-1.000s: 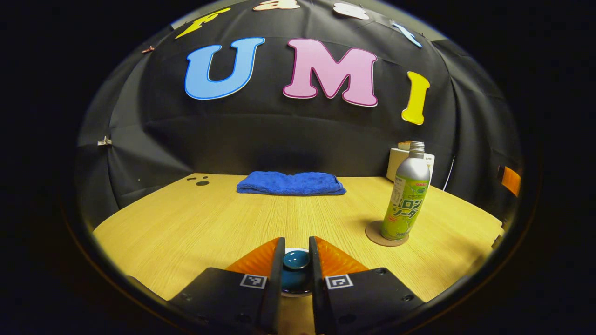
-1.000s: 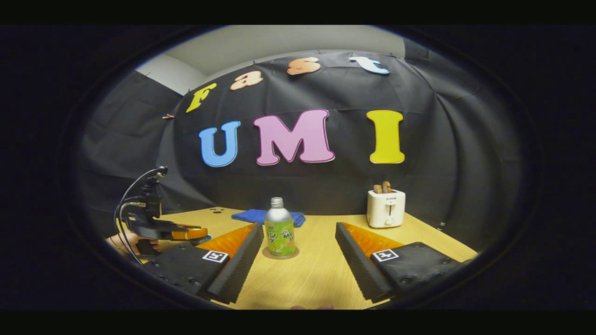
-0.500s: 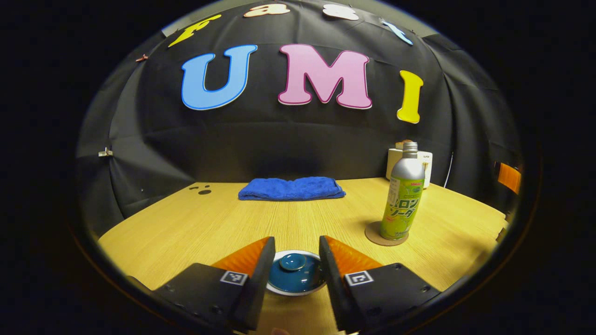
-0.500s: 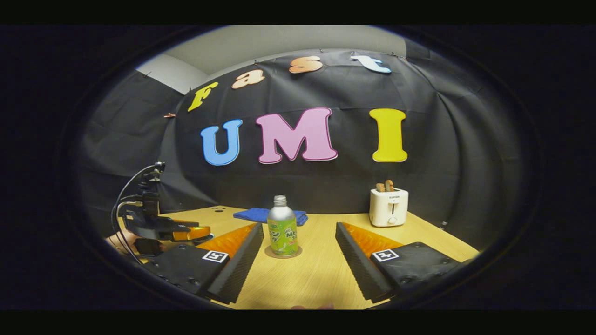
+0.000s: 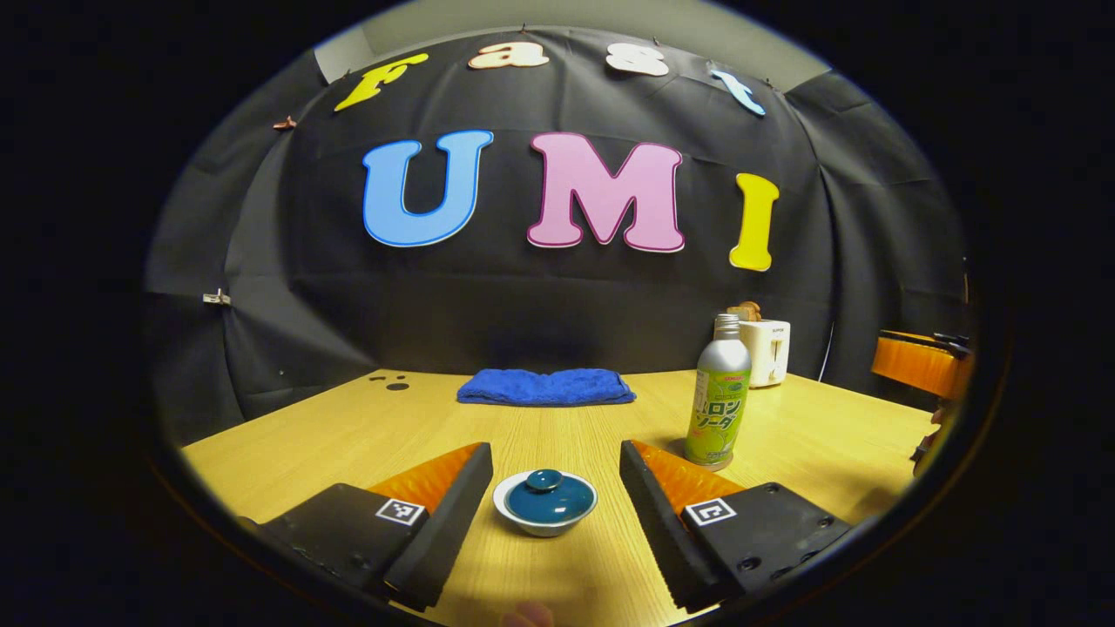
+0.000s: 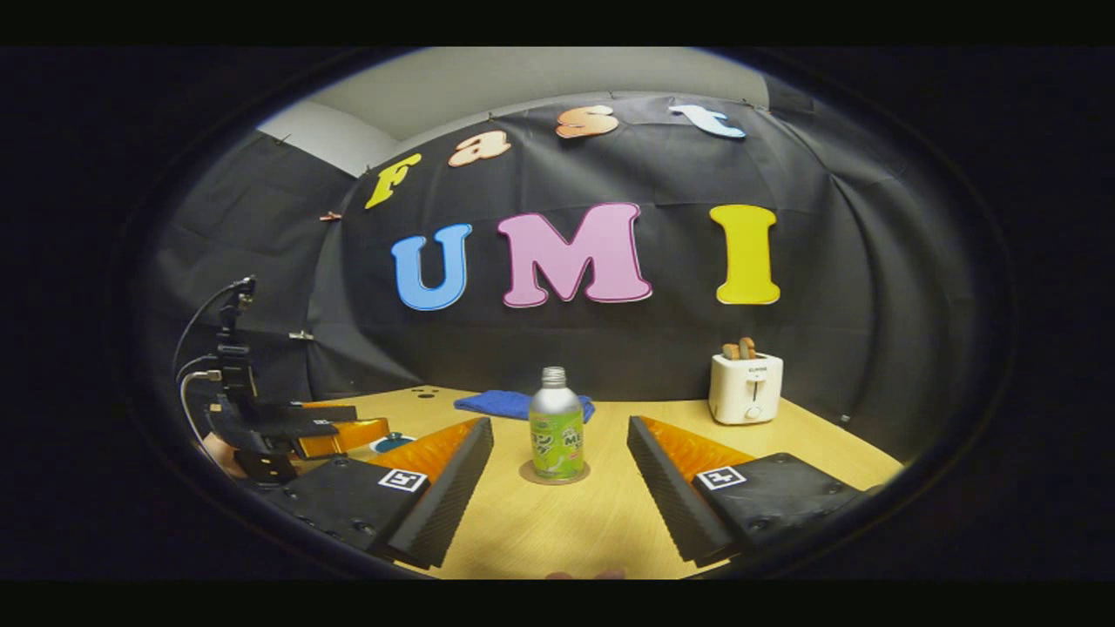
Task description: Open the teacup lid with one hand, grasp the water bottle and pour water into the teacup with the other hand; after pouring, place the water bottle on the coaster and then close the teacup lid.
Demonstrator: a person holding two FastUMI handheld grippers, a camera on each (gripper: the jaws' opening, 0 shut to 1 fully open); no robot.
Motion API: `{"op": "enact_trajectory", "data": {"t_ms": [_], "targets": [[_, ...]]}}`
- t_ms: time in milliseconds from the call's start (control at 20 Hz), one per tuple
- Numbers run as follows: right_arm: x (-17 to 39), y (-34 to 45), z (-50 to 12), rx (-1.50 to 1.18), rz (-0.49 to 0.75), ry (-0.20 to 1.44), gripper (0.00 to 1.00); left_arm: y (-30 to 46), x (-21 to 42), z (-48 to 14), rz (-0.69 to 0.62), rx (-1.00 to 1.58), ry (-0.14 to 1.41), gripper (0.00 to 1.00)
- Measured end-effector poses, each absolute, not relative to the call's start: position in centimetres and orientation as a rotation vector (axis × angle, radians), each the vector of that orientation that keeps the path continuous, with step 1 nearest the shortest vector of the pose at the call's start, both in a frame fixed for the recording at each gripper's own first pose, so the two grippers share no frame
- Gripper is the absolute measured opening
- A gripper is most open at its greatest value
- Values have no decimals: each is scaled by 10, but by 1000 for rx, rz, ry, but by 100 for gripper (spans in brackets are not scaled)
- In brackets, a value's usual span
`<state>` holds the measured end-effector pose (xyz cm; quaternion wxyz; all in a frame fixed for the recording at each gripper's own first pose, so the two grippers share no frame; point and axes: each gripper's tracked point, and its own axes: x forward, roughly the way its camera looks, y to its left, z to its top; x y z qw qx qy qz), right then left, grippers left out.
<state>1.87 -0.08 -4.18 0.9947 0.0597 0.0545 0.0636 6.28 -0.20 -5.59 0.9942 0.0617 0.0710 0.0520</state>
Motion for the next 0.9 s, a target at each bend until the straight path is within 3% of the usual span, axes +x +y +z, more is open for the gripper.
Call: {"op": "enact_trajectory", "data": {"t_ms": [850,900], "targets": [[7,36,-46,55,166,116,93,2,19,-43,88,59,77,95],[7,36,-46,56,169,117,96,0,19,-41,84,62,74,95]]}}
